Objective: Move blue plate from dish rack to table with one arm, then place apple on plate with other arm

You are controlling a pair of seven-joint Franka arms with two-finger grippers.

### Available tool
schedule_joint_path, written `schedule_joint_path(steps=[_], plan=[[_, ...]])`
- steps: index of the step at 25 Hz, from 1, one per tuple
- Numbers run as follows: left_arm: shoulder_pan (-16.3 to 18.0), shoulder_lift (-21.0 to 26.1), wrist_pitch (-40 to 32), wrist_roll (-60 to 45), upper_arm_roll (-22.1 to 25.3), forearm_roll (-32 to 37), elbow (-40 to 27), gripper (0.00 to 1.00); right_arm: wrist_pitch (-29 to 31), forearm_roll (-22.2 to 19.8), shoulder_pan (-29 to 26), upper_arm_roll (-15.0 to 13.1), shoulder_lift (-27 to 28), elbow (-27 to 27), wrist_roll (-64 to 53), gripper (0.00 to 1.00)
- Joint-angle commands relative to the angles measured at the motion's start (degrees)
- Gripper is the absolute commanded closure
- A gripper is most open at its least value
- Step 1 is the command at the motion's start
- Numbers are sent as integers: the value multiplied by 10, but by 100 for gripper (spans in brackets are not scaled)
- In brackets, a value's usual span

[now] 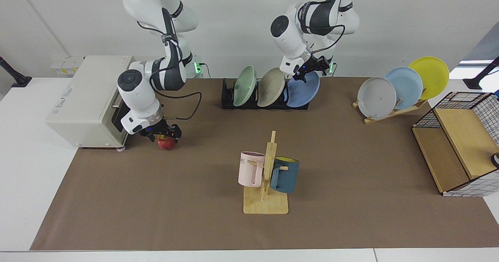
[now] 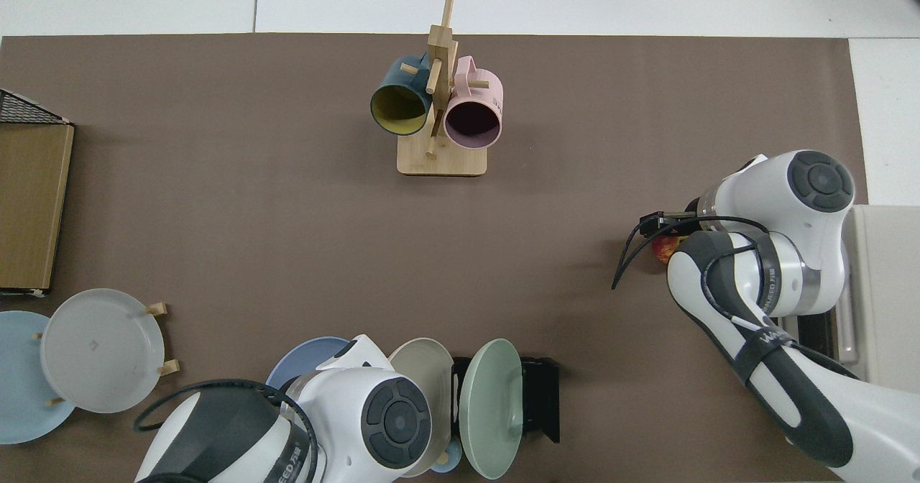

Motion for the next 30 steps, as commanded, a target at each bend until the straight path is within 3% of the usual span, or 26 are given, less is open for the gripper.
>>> schedule_joint_path(steps=[1, 2, 3, 6, 10, 16, 24, 30], plan=[[-6, -30, 31, 26, 13, 13, -37, 5, 21, 2, -1, 1, 11, -10, -21, 28], [-6, -33, 32, 28, 17, 13, -42, 5, 20, 2, -1, 0, 11, -10, -24, 84], [-7, -36, 36, 29, 24, 14, -49, 5, 20, -1, -3, 0, 11, -10, -27, 100], [-7, -47, 53, 31, 30, 14, -66, 9, 14, -7, -6, 0, 14, -3, -33, 100], [-6, -46, 60, 38, 33, 16, -68, 27, -3, -7, -8, -1, 13, 22, -32, 100], [-6, -45, 57, 36, 32, 17, -65, 45, -94, -7, -9, -5, 4, 100, -30, 100], [-6, -45, 59, 36, 33, 16, -65, 87, -210, -4, -13, -6, -21, 203, -21, 100], [-6, -45, 59, 35, 33, 16, -65, 100, -284, -2, -13, -7, -61, 236, -22, 100]])
